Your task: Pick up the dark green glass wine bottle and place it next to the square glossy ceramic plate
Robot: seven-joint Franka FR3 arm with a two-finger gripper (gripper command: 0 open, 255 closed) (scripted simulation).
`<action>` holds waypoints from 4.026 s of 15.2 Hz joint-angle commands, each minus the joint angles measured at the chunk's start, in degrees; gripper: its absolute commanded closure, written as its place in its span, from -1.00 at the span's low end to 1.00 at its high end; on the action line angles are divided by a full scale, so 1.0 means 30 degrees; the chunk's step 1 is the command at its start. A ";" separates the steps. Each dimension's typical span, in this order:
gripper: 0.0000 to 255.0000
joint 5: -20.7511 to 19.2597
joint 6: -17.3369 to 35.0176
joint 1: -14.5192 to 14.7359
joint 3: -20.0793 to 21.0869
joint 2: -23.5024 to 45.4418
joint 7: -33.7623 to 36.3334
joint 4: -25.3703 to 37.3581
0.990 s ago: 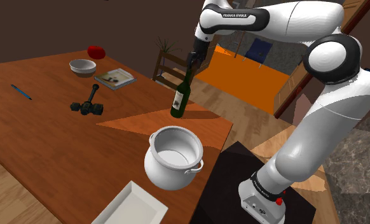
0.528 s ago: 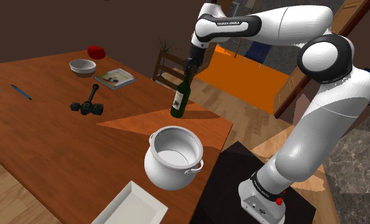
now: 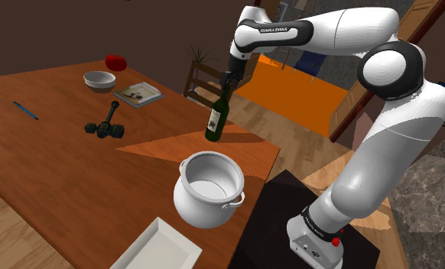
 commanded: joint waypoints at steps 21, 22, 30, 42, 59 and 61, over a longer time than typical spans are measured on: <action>1.00 0.0011 -0.2732 0.0003 0.0002 -0.0297 -0.0041 0.2436; 1.00 0.0013 -0.2988 0.0003 0.0002 -0.0298 -0.0045 0.2691; 1.00 -0.0092 -0.3994 0.0711 0.0506 -0.1127 0.1163 0.2846; 1.00 -0.0263 -0.3667 0.3425 0.2897 -0.2988 0.6311 0.0536; 1.00 -0.1168 -0.4538 0.7552 0.6514 -0.0900 1.4119 0.3118; 1.00 -0.1441 -0.4781 0.8133 0.6881 -0.0263 1.5055 0.3910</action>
